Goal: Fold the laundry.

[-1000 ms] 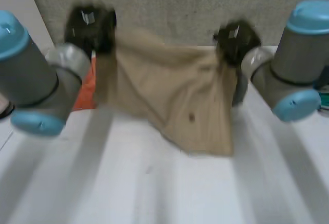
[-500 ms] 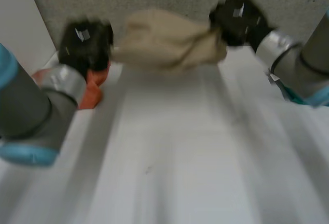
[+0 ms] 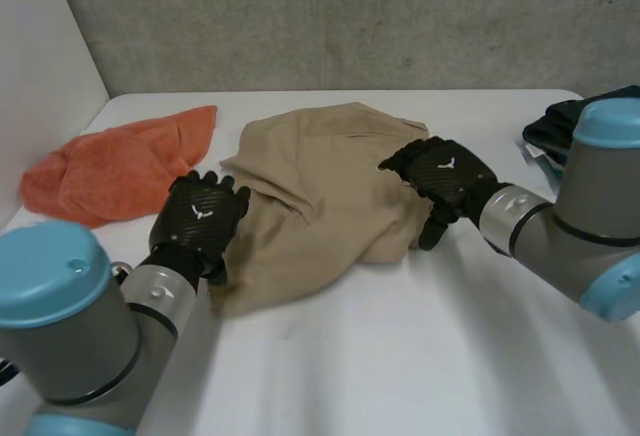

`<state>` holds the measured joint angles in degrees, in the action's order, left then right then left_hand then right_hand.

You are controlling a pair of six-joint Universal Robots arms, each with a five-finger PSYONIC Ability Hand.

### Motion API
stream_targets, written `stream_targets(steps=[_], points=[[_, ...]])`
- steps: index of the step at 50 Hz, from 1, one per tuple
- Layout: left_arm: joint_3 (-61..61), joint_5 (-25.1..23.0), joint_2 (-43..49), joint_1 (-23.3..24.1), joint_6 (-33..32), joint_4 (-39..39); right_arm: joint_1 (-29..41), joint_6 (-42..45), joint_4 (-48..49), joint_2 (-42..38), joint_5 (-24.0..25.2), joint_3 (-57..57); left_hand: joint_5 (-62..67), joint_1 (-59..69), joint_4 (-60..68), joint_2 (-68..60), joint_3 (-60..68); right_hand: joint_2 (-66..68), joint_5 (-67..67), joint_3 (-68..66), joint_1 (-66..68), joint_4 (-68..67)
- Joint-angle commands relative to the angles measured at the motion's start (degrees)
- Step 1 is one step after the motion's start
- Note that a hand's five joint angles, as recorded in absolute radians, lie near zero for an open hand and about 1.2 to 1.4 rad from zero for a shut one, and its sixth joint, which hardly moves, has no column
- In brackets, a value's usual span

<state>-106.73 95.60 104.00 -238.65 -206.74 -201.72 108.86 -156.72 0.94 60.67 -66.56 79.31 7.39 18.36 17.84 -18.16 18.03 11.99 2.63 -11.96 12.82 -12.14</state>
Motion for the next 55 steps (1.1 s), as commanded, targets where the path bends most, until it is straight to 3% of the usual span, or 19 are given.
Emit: stream_targets(steps=[1,5,13,22,30,40,51,55], points=[[-1.28,0.2,-4.07,0.64,0.46,8.52,-1.01,-10.79,-8.58,6.38,-7.17,3.04,0.22,-0.75,-0.23,0.55,-0.42,-1.32,-1.96,1.29,-2.15,1.47],[-1.46,0.11,-4.07,1.17,0.73,13.36,-2.07,-12.83,-14.64,7.97,-10.08,4.09,0.72,-0.25,0.27,0.05,0.08,5.73,5.09,-5.76,4.9,-5.58],[-1.11,-0.5,-2.31,2.4,1.87,15.74,-3.65,-6.24,-16.59,9.9,-9.21,9.19,12.65,11.68,12.2,-11.89,12.01,29.79,29.15,-29.82,28.96,-29.64],[0.12,-3.23,2.61,3.98,2.57,14.43,-1.72,-3.6,-8.86,6.83,-6.48,11.22,13.17,12.2,12.72,-12.4,12.53,23.25,22.61,-23.28,22.42,-23.1],[2.75,-0.16,7.61,5.21,2.22,10.83,1.71,-3.25,0.63,-1.42,-8.32,5.34,9.65,8.68,9.2,-8.88,9.01,20.21,19.57,-20.25,19.39,-20.07],[8.38,2.57,14.91,3.19,-2.26,5.72,3.12,-1.14,2.31,-11.27,-8.94,-4.77,10.98,10.01,10.53,-10.21,10.34,20.38,19.74,-20.42,19.56,-20.23],[16.64,2.66,20.36,1.96,-4.46,4.49,5.14,1.5,1.69,-18.04,-11.58,-12.69,37.53,36.57,37.08,-36.77,36.9,21.05,20.41,-21.09,20.23,-20.9],[18.4,2.4,20.81,1.09,-3.93,4.76,6.01,1.5,1.69,-20.07,-12.55,-14.71,59.22,58.25,58.76,-58.45,58.58,23.57,22.93,-23.6,22.74,-23.42]])
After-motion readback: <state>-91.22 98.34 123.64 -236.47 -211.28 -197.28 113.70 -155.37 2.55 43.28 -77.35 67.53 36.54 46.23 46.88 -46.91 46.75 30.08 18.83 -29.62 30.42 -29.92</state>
